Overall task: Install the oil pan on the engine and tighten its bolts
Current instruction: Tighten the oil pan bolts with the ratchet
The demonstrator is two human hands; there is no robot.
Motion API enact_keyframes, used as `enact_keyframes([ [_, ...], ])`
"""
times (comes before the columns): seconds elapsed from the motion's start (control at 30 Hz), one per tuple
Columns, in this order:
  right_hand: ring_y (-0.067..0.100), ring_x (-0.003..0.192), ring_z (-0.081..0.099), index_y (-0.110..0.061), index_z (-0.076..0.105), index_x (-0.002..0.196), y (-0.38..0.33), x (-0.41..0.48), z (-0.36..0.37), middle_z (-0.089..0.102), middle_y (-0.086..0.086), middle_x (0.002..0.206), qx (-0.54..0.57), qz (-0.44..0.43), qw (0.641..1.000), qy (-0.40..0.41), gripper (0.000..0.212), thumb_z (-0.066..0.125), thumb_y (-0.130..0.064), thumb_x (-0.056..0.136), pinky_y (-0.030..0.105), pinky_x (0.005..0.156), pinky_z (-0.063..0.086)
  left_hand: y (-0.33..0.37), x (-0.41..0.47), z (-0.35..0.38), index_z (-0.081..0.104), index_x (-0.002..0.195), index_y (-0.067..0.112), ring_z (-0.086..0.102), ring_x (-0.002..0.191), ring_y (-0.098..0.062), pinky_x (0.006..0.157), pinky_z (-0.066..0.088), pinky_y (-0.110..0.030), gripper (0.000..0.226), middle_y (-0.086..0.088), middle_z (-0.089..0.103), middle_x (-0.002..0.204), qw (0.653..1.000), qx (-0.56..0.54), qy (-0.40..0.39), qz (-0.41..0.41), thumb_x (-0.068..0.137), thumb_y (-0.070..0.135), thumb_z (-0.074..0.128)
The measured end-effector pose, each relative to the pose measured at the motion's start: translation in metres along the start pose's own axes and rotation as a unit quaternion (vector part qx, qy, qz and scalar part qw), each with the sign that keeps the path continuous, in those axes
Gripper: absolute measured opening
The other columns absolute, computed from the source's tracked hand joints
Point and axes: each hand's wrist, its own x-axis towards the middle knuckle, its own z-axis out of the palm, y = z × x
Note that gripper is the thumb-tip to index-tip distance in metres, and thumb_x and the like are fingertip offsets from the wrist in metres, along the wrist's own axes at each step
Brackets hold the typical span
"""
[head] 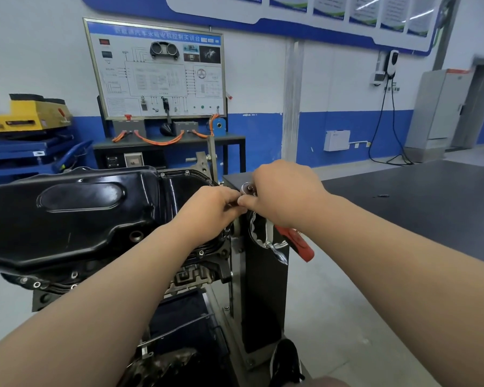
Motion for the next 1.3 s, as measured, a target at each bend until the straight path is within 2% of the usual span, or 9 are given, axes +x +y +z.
enact_keyframes([
  [0.23, 0.012, 0.048, 0.04, -0.023, 0.034, 0.057, -0.002, -0.005, 0.0, 0.042, -0.003, 0.055, 0.002, 0.0, 1.0, 0.007, 0.047, 0.052, -0.054, 0.086, 0.024, 0.044, 0.023, 0.003, -0.001, 0.001, 0.051, 0.073, 0.03, 0.05, 0.063, -0.007, 0.059, 0.034, -0.015, 0.024, 0.01, 0.054, 0.067, 1.0, 0.013, -0.006, 0.02, 0.09, 0.016, 0.062],
  [0.4, 0.013, 0.044, 0.038, -0.021, 0.036, 0.053, -0.006, -0.017, 0.003, 0.041, -0.003, 0.05, 0.019, 0.02, 0.999, 0.015, 0.049, 0.051, -0.056, 0.084, 0.022, 0.044, 0.022, 0.001, -0.005, 0.002, 0.043, 0.062, 0.051, 0.052, 0.061, 0.006, 0.057, 0.031, -0.01, 0.05, 0.022, 0.052, 0.063, 0.999, -0.003, -0.034, 0.012, 0.088, 0.014, 0.063],
  [0.67, 0.016, 0.053, 0.038, -0.019, 0.035, 0.06, -0.021, -0.021, 0.002, 0.043, 0.001, 0.062, 0.0, 0.053, 0.998, -0.041, 0.049, 0.041, -0.058, 0.088, 0.025, 0.045, 0.025, 0.009, -0.012, -0.002, 0.038, 0.057, 0.039, 0.045, 0.051, 0.002, 0.049, 0.028, -0.012, 0.044, 0.017, 0.048, 0.057, 0.997, 0.039, -0.059, -0.021, 0.088, 0.013, 0.057],
  [0.83, 0.017, 0.056, 0.044, -0.015, 0.043, 0.067, -0.02, -0.022, -0.013, 0.04, -0.002, 0.065, -0.075, -0.044, 0.993, -0.076, 0.039, 0.05, -0.044, 0.093, 0.026, 0.045, 0.025, 0.012, -0.012, -0.007, 0.046, 0.073, 0.031, 0.047, 0.059, 0.0, 0.053, 0.03, -0.014, 0.024, 0.015, 0.049, 0.066, 0.99, 0.096, -0.1, 0.006, 0.095, 0.023, 0.052],
  [1.0, 0.019, 0.094, 0.048, -0.018, 0.06, 0.107, -0.012, -0.019, -0.019, 0.043, -0.002, 0.089, -0.126, -0.131, 0.98, -0.085, 0.019, 0.049, -0.03, 0.097, 0.034, 0.059, 0.037, 0.009, -0.008, -0.004, 0.06, 0.094, 0.019, 0.05, 0.068, -0.011, 0.059, 0.03, -0.022, 0.012, 0.015, 0.046, 0.067, 0.988, 0.113, -0.108, 0.007, 0.097, 0.025, 0.051],
  [1.13, 0.018, 0.103, 0.046, -0.022, 0.057, 0.116, -0.009, -0.02, -0.017, 0.052, -0.001, 0.102, -0.138, -0.192, 0.97, -0.064, 0.022, 0.048, -0.029, 0.097, 0.034, 0.06, 0.038, 0.004, -0.023, 0.006, 0.06, 0.098, 0.031, 0.06, 0.081, -0.005, 0.064, 0.039, -0.015, 0.007, 0.017, 0.058, 0.08, 0.995, -0.019, -0.05, -0.08, 0.091, 0.03, 0.06],
  [1.23, 0.017, 0.104, 0.045, -0.024, 0.055, 0.118, -0.012, -0.018, -0.015, 0.052, -0.002, 0.105, -0.171, -0.233, 0.956, -0.053, 0.023, 0.052, -0.026, 0.096, 0.029, 0.053, 0.028, 0.015, -0.042, 0.035, 0.062, 0.107, 0.026, 0.061, 0.083, -0.003, 0.069, 0.048, -0.02, 0.023, 0.012, 0.064, 0.094, 0.927, -0.229, 0.104, -0.276, 0.086, 0.034, 0.068],
  [1.27, 0.017, 0.103, 0.047, -0.024, 0.056, 0.117, -0.014, -0.016, -0.015, 0.052, -0.002, 0.104, -0.179, -0.24, 0.953, -0.051, 0.022, 0.052, -0.025, 0.095, 0.028, 0.049, 0.027, 0.022, -0.046, 0.046, 0.061, 0.108, 0.02, 0.061, 0.08, -0.008, 0.067, 0.051, -0.023, 0.025, 0.007, 0.064, 0.094, 0.862, -0.338, 0.134, -0.353, 0.088, 0.034, 0.066],
  [1.3, 0.019, 0.1, 0.049, -0.022, 0.057, 0.116, -0.015, -0.014, -0.016, 0.052, -0.001, 0.102, -0.18, -0.239, 0.953, -0.052, 0.021, 0.051, -0.025, 0.095, 0.028, 0.049, 0.031, 0.03, -0.047, 0.057, 0.061, 0.107, 0.013, 0.062, 0.075, -0.012, 0.063, 0.053, -0.026, 0.027, 0.002, 0.064, 0.09, 0.76, -0.472, 0.142, -0.423, 0.09, 0.034, 0.062],
])
